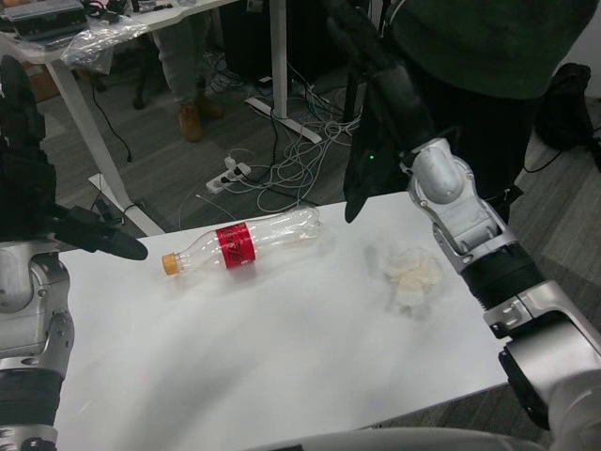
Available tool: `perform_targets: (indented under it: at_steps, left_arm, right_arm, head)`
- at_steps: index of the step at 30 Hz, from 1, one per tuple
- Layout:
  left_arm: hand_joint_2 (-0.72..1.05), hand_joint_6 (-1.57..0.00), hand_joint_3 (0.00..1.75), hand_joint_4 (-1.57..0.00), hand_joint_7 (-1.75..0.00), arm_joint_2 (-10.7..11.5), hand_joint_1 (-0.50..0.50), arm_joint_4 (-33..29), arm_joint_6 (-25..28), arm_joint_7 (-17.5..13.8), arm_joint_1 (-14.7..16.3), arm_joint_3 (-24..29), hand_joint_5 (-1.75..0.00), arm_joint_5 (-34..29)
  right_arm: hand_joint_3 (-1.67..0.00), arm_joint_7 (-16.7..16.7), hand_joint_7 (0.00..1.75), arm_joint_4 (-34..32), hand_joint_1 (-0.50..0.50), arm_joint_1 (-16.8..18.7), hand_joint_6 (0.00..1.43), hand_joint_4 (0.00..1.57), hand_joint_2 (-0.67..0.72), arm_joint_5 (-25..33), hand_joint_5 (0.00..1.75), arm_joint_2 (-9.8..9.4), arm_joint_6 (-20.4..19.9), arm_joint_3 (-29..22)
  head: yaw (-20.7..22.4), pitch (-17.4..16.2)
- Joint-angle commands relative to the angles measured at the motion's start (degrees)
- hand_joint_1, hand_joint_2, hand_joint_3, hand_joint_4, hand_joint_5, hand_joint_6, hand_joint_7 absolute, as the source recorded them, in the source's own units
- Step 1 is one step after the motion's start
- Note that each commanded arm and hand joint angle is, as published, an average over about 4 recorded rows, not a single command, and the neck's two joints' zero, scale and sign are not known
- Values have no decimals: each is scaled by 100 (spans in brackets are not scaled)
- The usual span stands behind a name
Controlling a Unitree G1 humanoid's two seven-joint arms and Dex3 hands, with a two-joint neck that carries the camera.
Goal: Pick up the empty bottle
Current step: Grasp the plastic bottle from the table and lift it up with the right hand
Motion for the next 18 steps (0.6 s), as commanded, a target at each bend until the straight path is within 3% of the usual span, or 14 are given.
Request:
perform_targets:
  at_steps: [1,6,14,18]
  left_arm:
    - [-72,0,0,0,0,8,-50,49,16,-38,17,14,0,-5]
    - [-72,0,0,0,0,-10,-50,67,12,-88,26,0,0,-25]
    - [-72,0,0,0,0,-45,-50,207,-19,-198,61,251,0,-91]
    - [-72,0,0,0,0,-45,-50,207,-41,-194,61,427,0,-95]
  right_arm:
    - [0,306,0,-295,-31,-281,0,0,53,-478,0,-59,544,218]
    - [0,873,0,-601,-30,-619,0,0,49,-1269,0,38,1628,763]
    - [0,1594,0,-460,-27,-1265,0,0,34,-2605,0,526,3144,1941]
    - [0,1664,0,-51,-25,-1582,0,0,31,-3080,0,671,3412,2551]
  head:
    - [-50,-2]
    - [-141,24]
    - [-314,-77]
    - [-348,-123]
